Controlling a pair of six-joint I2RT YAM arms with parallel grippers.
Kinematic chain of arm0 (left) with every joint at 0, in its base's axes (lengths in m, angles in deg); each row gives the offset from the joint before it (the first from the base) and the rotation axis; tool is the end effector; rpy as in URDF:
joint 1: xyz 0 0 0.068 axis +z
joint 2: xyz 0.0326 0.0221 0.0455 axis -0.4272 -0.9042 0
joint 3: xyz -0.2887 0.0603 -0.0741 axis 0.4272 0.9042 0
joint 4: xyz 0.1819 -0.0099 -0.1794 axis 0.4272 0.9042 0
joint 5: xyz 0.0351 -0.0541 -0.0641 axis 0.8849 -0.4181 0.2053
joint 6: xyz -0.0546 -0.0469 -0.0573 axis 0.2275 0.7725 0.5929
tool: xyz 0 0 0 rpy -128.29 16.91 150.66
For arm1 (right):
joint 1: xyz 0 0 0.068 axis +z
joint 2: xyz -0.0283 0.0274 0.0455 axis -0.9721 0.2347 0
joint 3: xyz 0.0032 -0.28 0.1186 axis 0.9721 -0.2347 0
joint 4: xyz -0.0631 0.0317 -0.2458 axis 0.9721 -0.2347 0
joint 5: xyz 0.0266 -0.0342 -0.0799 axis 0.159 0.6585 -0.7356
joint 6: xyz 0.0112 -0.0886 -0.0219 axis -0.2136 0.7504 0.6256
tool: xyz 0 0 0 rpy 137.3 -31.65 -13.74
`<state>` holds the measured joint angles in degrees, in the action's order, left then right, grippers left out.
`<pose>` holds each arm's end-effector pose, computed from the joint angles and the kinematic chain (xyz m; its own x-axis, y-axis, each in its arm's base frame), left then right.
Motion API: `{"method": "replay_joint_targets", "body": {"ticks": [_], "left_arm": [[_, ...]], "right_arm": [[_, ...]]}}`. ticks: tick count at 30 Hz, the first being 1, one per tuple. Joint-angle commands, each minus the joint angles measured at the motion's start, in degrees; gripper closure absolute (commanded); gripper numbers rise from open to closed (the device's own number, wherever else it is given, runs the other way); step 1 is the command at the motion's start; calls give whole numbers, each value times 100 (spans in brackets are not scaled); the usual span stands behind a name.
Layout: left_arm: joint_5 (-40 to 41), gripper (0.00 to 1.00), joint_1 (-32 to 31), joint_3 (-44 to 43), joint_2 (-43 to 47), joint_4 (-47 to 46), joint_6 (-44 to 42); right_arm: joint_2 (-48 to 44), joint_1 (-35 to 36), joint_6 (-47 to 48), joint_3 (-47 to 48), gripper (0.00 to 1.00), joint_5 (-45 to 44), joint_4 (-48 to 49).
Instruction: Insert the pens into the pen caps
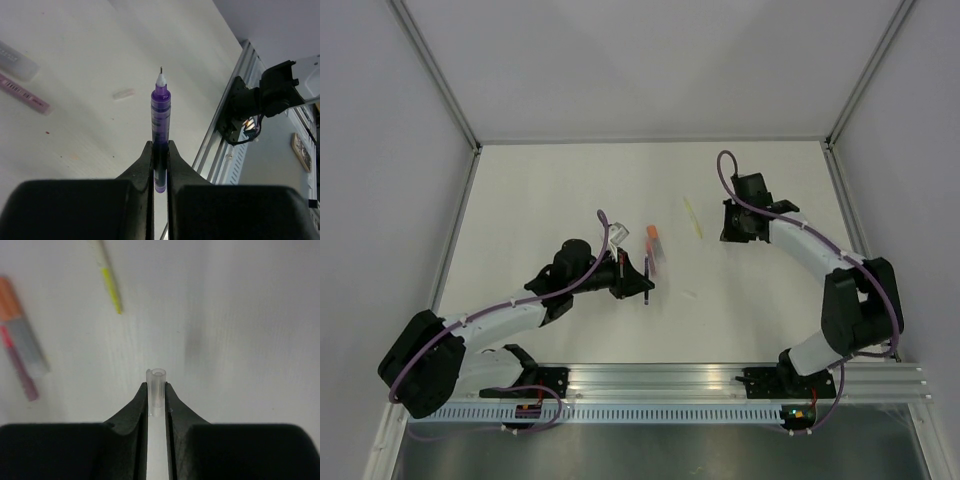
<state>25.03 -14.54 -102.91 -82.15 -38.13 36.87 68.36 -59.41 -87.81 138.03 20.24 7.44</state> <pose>0.1810 -0.2010 0.2310 -0.6767 -0.0202 -0.7360 0.6507 0.4511 -0.6107 0.3298 0.0974 0.2033 -0.8731 0.1008 -0.4769 0.0367 0.9892 0.1418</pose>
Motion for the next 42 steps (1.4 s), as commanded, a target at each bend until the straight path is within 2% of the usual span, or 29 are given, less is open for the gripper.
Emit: {"method": "replay_joint_targets", "body": {"ticks": [1,5,8,13,17,23,29,42], "left_arm": [[-834,98,2,136,165,-938,65],[-1169,98,2,259,270,-1343,153],[-1327,98,2,303,332,-1510,197],[-1406,98,2,320,332,-1607,206],[-1486,98,-7,329,253,-1721,268],[-1512,98,2,338,262,-1774,294],[-1495,98,-7,356,279,-1774,294],[-1442,98,2,373,315,-1739,259]], "right_arm": [[-906,100,-108,28,100,976,571],[-2064,310,-757,-517,100,1786,1721],[-2628,521,-1338,-904,100,2077,2818],[-3034,952,-1883,-1343,100,2289,3831],[-3158,1557,-2165,-1599,100,2193,4640],[-3150,2288,-2086,-1617,100,1622,4782],[-3184,2684,-1963,-1687,100,1271,4704],[-3290,2851,-1682,-1880,100,1015,4483]]}}
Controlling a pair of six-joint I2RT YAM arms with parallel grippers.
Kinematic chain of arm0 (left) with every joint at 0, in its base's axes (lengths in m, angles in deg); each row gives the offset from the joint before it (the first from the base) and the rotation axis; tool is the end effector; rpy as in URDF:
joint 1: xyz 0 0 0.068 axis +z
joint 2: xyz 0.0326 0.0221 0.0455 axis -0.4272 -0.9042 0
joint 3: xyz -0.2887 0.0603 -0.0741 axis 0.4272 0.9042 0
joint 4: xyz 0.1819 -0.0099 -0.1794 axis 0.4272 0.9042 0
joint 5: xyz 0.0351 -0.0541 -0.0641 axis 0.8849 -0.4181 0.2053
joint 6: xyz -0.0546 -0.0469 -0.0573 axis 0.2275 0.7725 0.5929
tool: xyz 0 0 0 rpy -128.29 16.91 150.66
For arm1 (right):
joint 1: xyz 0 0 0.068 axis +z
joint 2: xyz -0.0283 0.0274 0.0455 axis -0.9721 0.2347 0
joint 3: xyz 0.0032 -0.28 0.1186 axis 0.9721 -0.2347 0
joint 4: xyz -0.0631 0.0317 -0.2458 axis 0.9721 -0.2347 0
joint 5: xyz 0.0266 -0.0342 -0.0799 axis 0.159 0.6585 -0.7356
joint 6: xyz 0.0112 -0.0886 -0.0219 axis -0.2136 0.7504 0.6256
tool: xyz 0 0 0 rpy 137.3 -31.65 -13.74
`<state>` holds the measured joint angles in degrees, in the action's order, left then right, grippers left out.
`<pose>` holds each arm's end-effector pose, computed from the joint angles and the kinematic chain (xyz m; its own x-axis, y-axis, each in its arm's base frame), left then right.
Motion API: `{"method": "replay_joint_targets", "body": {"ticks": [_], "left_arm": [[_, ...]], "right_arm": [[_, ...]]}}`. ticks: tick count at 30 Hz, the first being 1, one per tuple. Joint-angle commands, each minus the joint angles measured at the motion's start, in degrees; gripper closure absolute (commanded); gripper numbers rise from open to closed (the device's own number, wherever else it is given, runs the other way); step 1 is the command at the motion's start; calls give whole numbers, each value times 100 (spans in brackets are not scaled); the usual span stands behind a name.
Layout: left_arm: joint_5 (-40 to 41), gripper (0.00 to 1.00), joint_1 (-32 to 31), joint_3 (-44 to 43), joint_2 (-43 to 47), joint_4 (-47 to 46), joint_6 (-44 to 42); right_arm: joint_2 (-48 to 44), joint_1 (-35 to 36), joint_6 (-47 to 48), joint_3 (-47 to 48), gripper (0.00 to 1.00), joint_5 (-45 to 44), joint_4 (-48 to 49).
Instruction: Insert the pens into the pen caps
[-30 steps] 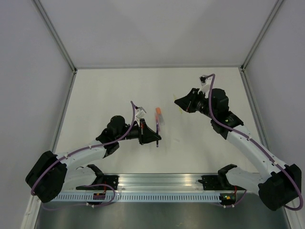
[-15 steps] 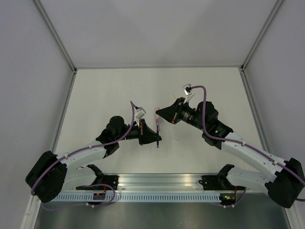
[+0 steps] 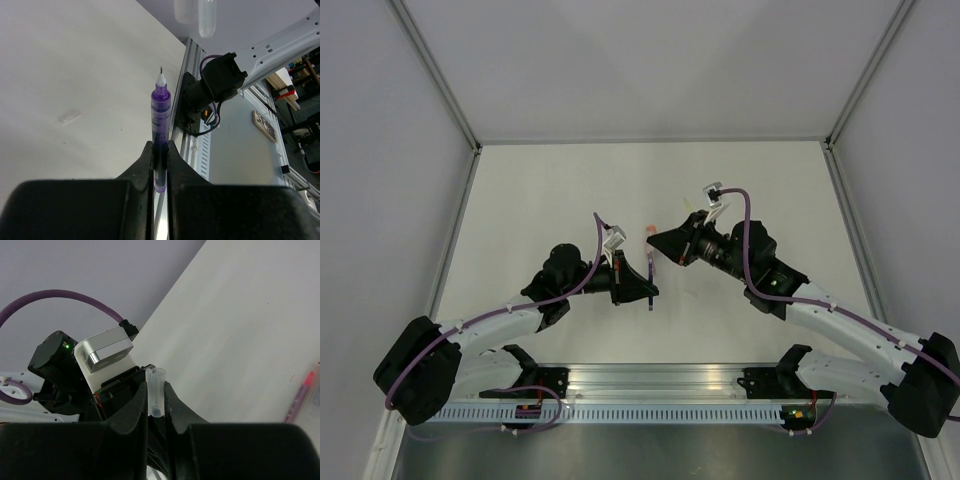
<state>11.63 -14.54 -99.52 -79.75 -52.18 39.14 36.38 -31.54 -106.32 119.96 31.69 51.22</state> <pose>0.1579 -0.2025 0.2561 -0.6022 -0.0285 -0.7979 0.7833 0.1723 -0.5973 0.1843 0.2021 0.3515 -0.5350 0.3465 -0.7705 -0.6076 0.4758 0.6359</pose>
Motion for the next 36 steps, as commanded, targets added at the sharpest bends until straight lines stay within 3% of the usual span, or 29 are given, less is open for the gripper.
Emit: {"method": "replay_joint_targets", "body": {"ticks": [1,23,36], "left_arm": [[-102,98,-7,26,74,-334,32],[12,98,-7,17,92,-237,-21],[188,98,2,52,127,-220,75]], "right_arm": [[-92,73,187,-108,100,-156,97],[-189,372,266,-591,100,-376,237],[-347,1198,433,-1145,99,-1465,571]]}}
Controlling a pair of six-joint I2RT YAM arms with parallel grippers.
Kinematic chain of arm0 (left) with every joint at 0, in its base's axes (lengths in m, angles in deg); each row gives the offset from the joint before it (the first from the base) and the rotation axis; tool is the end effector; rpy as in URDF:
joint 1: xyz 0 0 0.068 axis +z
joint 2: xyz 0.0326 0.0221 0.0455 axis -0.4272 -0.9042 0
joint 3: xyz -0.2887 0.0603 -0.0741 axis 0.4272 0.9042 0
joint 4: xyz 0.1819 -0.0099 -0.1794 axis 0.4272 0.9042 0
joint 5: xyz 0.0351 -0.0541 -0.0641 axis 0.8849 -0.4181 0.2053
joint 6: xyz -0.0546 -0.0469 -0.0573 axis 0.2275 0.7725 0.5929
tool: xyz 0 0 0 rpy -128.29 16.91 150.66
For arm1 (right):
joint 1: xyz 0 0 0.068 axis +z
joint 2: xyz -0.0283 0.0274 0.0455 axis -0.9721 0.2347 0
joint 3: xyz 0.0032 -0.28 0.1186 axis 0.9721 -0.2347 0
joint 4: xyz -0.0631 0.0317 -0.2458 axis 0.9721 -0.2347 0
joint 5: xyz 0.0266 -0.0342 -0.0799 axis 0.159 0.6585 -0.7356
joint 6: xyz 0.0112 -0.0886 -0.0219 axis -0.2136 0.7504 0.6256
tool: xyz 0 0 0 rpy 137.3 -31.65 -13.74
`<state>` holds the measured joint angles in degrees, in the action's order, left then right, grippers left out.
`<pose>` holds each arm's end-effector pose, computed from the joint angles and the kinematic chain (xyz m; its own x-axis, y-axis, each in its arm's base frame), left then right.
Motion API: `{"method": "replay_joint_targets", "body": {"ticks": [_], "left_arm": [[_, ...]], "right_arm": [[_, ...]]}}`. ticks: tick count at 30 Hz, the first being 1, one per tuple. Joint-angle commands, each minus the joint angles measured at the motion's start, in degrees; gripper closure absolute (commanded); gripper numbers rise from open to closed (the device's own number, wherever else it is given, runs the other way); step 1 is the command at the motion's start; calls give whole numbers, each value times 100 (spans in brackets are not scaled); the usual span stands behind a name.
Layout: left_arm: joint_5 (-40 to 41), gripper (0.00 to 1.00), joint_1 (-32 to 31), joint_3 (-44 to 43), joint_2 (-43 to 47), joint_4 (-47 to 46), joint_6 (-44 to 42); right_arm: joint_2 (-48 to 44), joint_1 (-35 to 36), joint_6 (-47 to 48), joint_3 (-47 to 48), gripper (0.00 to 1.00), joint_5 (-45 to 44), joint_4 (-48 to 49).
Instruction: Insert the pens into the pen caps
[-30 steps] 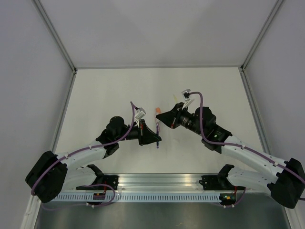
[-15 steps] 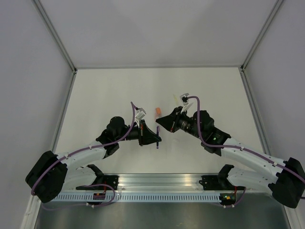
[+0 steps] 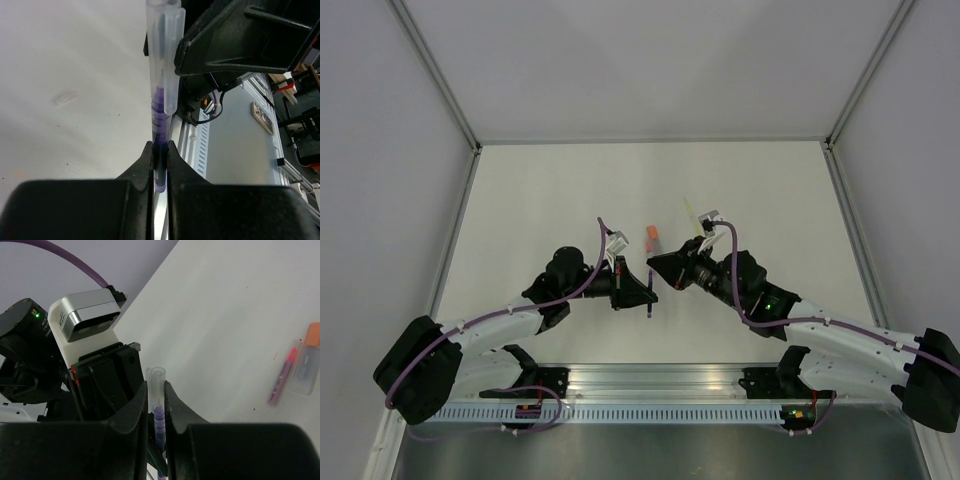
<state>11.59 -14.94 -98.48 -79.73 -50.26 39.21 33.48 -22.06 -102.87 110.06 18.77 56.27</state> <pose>0.1541 -0.2016 0.2452 -0.6341 0.0019 -0.7732 0.7599 0.1865 -0.6227 0.1546 0.2063 0.3084 -0.4877 0.3185 -0.8128 -0.6008 0.5530 0.5772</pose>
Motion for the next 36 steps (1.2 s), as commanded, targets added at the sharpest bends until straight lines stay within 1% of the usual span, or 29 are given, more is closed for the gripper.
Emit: {"method": "replay_joint_targets", "body": {"ticks": [1,7,13,15,19,21,24,27,28,32,34,36], "left_arm": [[192,98,41,-53,125,-421,86],[219,98,59,-53,107,-403,95],[298,98,50,-35,204,-307,25],[315,98,50,-44,221,-298,16],[298,98,50,-35,257,-298,-10],[315,98,59,-26,283,-289,-28],[324,98,50,-26,309,-263,-63],[324,98,50,-18,344,-254,-63],[324,98,50,-18,353,-254,-72],[298,98,50,-26,344,-245,-89],[289,98,50,-26,336,-245,-89],[280,98,50,-18,353,-245,-98]], "right_arm": [[-57,389,157,-155,99,-279,66],[5,767,351,-111,97,-824,-74],[5,953,263,-67,92,-1255,-355],[40,979,272,3,91,-1273,-417],[171,1005,395,223,83,-1203,-759],[312,1014,457,433,83,-1089,-1022],[391,1005,474,565,82,-1018,-1164],[365,1006,422,557,76,-1001,-1164],[357,1005,413,566,71,-1001,-1173],[260,1014,491,767,61,-1115,-1296],[251,1005,518,882,57,-1193,-1392],[216,1005,553,1022,55,-1246,-1454]]}}
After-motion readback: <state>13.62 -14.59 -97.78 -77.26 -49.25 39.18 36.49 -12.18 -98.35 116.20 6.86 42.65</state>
